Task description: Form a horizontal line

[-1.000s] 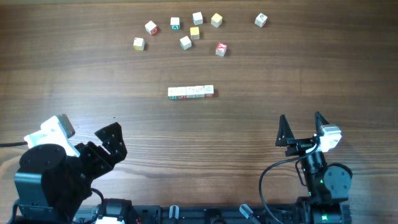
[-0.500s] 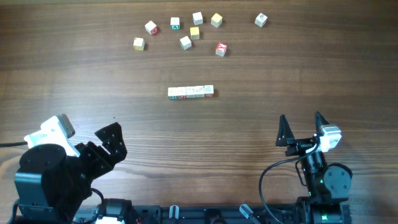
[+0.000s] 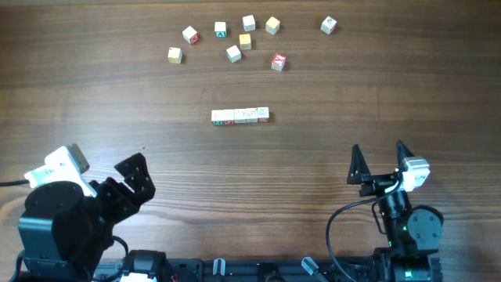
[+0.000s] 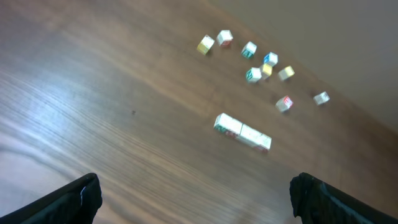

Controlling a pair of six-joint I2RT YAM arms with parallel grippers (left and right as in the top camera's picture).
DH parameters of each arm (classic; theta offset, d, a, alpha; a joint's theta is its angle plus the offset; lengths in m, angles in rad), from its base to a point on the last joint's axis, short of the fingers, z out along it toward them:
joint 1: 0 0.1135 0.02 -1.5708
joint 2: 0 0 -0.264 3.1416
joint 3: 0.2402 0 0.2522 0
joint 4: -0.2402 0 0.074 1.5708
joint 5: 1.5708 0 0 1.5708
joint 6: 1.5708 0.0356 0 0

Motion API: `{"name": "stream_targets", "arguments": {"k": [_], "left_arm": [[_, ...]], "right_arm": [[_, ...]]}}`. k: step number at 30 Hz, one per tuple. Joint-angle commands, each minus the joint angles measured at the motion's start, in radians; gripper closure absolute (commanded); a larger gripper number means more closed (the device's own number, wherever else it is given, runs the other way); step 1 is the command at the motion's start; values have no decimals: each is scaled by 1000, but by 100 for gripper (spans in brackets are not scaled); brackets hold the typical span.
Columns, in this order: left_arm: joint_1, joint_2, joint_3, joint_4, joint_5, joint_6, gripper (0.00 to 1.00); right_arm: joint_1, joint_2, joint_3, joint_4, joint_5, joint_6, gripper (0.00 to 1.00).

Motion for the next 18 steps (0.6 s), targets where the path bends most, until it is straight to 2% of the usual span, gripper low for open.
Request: {"name": "stream_targets", "arguments": {"k": [1,8,15,18], "left_arm": [[3,-24,-61,68,-52,34,0],[13,-340,-511,452,1,202,0],[33,-660,-896,708,156,211,0],[49,-661,-993,773,163,211,0]], "right_arm": [[-6,-11,-1,5,17,8,0],[-6,-11,-1,5,17,7,0],[-6,-11,-1,5,17,8,0],[-6,-11,-1,5,17,7,0]]}}
